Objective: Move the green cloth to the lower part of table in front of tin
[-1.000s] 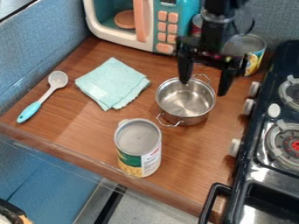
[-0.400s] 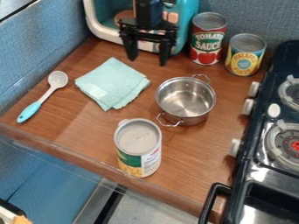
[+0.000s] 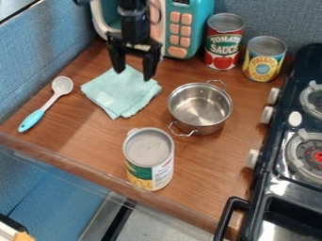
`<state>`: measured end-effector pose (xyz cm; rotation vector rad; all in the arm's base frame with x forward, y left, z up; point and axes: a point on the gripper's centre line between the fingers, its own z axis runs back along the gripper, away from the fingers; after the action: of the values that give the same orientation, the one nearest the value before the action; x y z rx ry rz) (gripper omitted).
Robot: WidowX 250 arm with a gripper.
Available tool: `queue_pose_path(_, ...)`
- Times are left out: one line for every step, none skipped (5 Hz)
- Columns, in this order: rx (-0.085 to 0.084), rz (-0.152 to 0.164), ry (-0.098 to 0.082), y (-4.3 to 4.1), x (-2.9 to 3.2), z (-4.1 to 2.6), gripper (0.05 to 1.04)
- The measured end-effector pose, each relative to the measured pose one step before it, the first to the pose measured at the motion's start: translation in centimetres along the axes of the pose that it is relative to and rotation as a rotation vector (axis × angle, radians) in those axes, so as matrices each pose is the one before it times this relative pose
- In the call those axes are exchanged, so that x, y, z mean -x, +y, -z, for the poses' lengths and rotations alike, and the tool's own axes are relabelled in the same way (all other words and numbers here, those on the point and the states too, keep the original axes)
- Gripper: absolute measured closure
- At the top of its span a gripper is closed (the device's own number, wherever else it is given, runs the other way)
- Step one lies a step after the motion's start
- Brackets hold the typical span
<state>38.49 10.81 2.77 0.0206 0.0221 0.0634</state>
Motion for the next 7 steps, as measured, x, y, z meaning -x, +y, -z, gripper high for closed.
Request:
queue_pose_path(-0.0039, -0.0372, 0.0098, 1.886, -0.231, 1.837, 0.077)
queue_pose_path(-0.0152, 0.0062, -0.0001, 0.444, -0.462, 0.740, 0.077)
queue_pose_path(-0.0013, 0.0111, 0.0018, -0.185, 0.845, 0.575, 0.079)
queue_pose_path(0.0068, -0.0044, -0.0170, -0.606, 2.389, 0.130, 0.083)
queue_pose_path(0.0077, -0.0113, 0.0133, 0.044, 3.309, 0.041, 0.083)
queue_pose_path(0.0058, -0.0290, 0.0169, 0.269, 2.595, 0.024, 0.083)
queue_pose_path(-0.0018, -0.0419, 0.0144, 0.790, 2.831, 0.021, 0.083)
